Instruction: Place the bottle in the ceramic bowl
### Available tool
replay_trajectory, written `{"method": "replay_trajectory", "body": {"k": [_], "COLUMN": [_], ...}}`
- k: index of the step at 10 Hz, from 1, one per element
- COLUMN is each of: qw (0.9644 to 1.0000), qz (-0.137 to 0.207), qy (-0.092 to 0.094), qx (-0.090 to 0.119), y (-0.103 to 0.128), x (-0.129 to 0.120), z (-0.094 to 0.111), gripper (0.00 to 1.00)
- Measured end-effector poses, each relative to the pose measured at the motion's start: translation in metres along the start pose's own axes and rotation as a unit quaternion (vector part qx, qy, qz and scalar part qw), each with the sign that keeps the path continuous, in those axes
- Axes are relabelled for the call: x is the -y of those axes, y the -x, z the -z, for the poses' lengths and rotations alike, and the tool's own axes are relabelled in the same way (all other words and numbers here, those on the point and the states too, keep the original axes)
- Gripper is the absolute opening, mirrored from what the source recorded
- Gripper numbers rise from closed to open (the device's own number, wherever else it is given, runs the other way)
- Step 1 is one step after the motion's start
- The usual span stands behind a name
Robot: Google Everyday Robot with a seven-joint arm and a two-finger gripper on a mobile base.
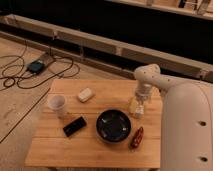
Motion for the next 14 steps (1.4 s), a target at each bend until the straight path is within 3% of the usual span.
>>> {"method": "replay_trajectory", "body": {"k": [4,6,11,14], "qw": [0.9988,0.9986,0.9977,0.9961], "qz": [-0.017,-0.024,-0.065,-0.084], "qy": [-0.035,-0.037,0.021,0.025], "qx": [-0.029,-0.030,0.004,0.010], "y": [-0.014,-0.013,0.006,0.009], "x": [0.020,0.021,0.004,0.013], "z": [-0.003,-0.002,-0.007,-0.011], "gripper": [0.80,0.80,0.77,0.50]}}
